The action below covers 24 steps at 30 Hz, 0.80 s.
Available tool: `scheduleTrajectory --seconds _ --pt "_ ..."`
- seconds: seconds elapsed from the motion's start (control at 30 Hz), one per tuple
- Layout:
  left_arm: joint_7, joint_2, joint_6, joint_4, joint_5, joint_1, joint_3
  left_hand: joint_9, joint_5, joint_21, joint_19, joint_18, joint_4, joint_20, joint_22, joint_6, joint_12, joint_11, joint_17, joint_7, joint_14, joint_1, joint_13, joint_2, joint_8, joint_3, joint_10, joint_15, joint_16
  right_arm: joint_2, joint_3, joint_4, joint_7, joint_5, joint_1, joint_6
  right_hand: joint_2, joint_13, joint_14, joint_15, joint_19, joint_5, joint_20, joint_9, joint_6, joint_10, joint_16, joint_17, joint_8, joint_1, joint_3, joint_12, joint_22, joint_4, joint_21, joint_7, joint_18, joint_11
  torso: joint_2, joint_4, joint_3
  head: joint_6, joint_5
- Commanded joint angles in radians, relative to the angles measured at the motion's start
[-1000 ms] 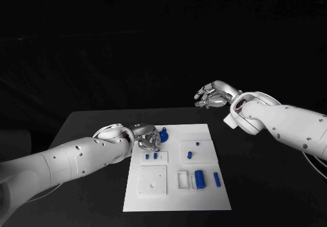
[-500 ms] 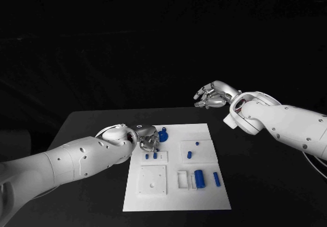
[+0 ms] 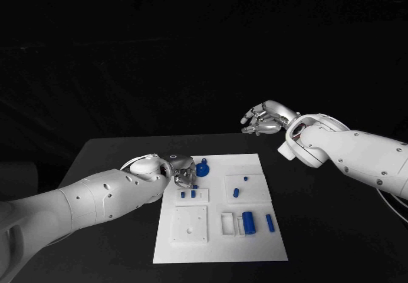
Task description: Assemble the parts on the task board
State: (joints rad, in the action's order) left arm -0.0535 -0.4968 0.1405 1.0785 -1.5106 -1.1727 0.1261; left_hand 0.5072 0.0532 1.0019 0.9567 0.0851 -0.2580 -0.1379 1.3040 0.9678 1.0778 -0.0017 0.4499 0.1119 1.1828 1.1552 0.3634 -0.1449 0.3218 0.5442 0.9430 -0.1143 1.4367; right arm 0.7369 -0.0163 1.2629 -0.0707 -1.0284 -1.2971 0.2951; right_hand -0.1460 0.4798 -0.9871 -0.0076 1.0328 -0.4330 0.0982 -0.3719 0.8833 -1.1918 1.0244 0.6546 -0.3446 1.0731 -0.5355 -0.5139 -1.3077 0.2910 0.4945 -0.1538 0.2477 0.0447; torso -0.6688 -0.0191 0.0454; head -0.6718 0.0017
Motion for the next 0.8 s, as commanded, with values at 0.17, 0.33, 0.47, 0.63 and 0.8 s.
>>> scheduleTrajectory --seconds 0.17,0.33,0.47,0.63,0.8 --pt "-0.011 0.009 -0.017 -0.005 -0.001 0.000 0.000 -0.001 -0.003 -0.004 0.006 -0.001 0.014 -0.063 -0.002 0.002 0.023 -0.003 0.003 -0.007 0.006 -0.004 0.013 0.013 0.003 0.000 -0.003 -0.001 0.005 0.000 0.000 0.003 -0.003 -0.010 0.000 -0.011 0.003 0.003 0.000 -0.006 0.002 0.006 -0.003 0.001 0.005 0.007 0.005 0.002 0.006 -0.003 0.003 -0.003 -0.024 -0.004 0.007 -0.001 0.014 0.000 0.000 0.0000 0.0006 -0.001 -0.001" --pt "-0.016 0.010 -0.034 -0.004 0.002 0.000 0.000 -0.001 -0.003 -0.005 0.006 -0.002 0.018 -0.064 -0.002 0.001 0.027 -0.003 0.003 -0.007 0.006 -0.008 0.017 0.012 0.002 -0.002 -0.006 -0.001 0.004 0.002 0.000 0.003 -0.003 -0.010 0.000 -0.011 0.003 0.005 0.000 -0.006 0.002 0.006 -0.003 0.001 0.005 0.008 0.005 0.002 0.006 -0.004 0.003 -0.004 -0.024 -0.004 0.008 -0.001 0.014 0.000 0.000 0.0004 0.0010 -0.001 -0.002" --pt "-0.017 0.009 -0.039 -0.003 0.005 0.000 0.000 -0.001 -0.004 -0.006 0.006 -0.002 0.021 -0.064 -0.002 0.001 0.031 -0.003 0.004 -0.007 0.005 -0.013 0.019 0.010 0.002 -0.004 -0.008 -0.001 0.004 0.003 0.000 0.003 -0.003 -0.010 0.000 -0.010 0.003 0.006 0.000 -0.006 0.002 0.006 -0.003 0.001 0.005 0.008 0.005 0.003 0.006 -0.004 0.003 -0.004 -0.024 -0.004 0.008 -0.001 0.014 0.000 0.000 0.0004 0.0012 -0.003 -0.002" --pt "-0.015 0.013 -0.040 -0.007 0.016 0.001 0.001 -0.001 -0.004 -0.006 0.006 -0.003 0.025 -0.065 -0.002 0.003 0.036 -0.004 0.004 -0.008 0.005 -0.015 0.023 0.012 0.002 -0.005 -0.009 -0.002 0.004 0.004 0.000 0.004 -0.003 -0.010 0.001 -0.010 0.004 0.008 0.000 -0.006 0.001 0.006 -0.003 0.001 0.005 0.008 0.005 0.003 0.007 -0.005 0.002 -0.004 -0.024 -0.004 0.008 -0.001 0.014 0.000 0.000 0.0003 0.0012 -0.003 -0.003" --pt "-0.012 0.021 -0.035 -0.016 0.025 0.004 0.008 -0.001 -0.004 -0.006 0.006 -0.003 0.029 -0.066 -0.002 0.004 0.041 -0.005 0.005 -0.009 0.005 -0.019 0.026 0.015 0.003 -0.006 -0.009 -0.003 0.004 0.004 0.000 0.006 -0.003 -0.010 0.001 -0.008 0.004 0.009 0.000 -0.006 0.001 0.006 -0.003 0.002 0.006 0.009 0.005 0.003 0.007 -0.005 0.002 -0.004 -0.024 -0.004 0.009 -0.001 0.014 0.000 0.000 0.0002 0.0008 -0.003 -0.003"
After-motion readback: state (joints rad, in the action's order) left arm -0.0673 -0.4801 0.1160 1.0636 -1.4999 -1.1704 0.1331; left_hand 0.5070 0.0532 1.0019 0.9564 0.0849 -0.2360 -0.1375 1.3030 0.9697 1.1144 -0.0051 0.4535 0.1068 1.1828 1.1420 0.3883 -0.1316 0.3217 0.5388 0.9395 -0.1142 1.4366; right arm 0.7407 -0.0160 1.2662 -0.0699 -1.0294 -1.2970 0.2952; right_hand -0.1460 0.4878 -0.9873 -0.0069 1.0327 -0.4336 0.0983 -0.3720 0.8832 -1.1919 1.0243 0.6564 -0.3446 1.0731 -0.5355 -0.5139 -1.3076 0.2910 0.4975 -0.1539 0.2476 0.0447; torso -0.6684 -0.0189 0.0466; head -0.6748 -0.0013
